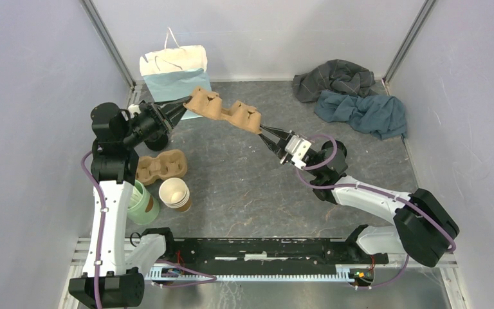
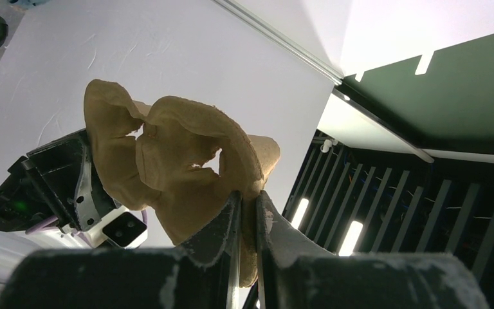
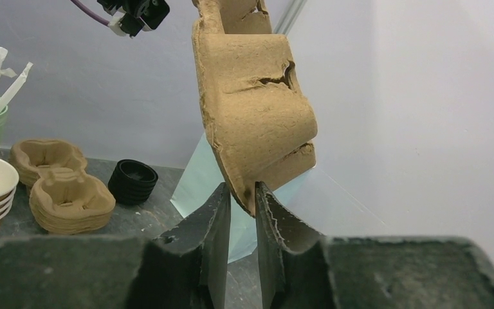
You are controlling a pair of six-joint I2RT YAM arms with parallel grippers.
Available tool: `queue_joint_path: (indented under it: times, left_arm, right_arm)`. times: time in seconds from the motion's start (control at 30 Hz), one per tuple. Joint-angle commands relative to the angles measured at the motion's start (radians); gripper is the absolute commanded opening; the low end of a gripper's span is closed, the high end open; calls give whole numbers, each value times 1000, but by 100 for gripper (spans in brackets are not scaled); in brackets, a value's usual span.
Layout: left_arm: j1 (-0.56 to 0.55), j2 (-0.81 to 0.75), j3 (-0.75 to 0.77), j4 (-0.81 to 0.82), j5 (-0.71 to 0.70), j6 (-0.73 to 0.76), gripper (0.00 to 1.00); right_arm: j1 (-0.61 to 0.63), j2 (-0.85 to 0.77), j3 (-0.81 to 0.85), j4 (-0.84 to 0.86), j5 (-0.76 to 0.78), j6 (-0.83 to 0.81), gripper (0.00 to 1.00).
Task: Pack the takeout coffee
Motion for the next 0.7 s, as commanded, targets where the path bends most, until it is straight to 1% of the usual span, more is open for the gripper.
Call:
queue_joint_path:
  times: [0.0, 0.07, 0.17, 0.2, 0.23, 0.27, 0.33, 0.4, 0.47, 0.5, 0.53, 0.63, 0.67]
  left_arm:
    - [1, -13, 45, 37, 28, -134, 2]
    - [1, -15, 45, 32, 28, -132, 2]
    - [1, -19, 42, 20, 25, -124, 2]
    - [1, -22, 42, 15, 23, -119, 3]
    - [1, -26, 42, 6, 19, -111, 9]
    - [0, -28, 44, -4, 13, -92, 20]
    - [1, -34, 51, -47, -1, -49, 47]
    - [1, -35, 61, -123, -8, 47, 73]
    - [1, -35, 53, -205, -5, 153, 89]
    - [1, -35, 46, -244, -5, 208, 93]
    - [2, -39, 34, -269, -14, 262, 95]
    - [2, -40, 7, -301, -66, 444, 99]
    - [2, -30, 30, -328, -102, 539, 100]
  right_arm:
    - [2, 8, 37, 65, -16, 22, 24]
    - [3, 7, 38, 59, -17, 27, 18]
    - [1, -5, 33, 44, -21, 32, 14]
    - [1, -10, 30, 29, -19, 33, 10]
    - [2, -17, 28, 14, -16, 35, 5]
    - [0, -26, 24, -7, -4, 45, 0]
    - [2, -53, 9, -37, 23, 87, 0]
    - [2, -110, -15, -96, 58, 132, 0]
    - [2, -178, -23, -243, 150, 204, 0]
    - [1, -214, -20, -352, 200, 236, 0]
    - [1, -258, -16, -429, 242, 261, 0]
    - [2, -374, 47, -764, 435, 329, 0]
    - [2, -407, 91, -894, 513, 360, 0]
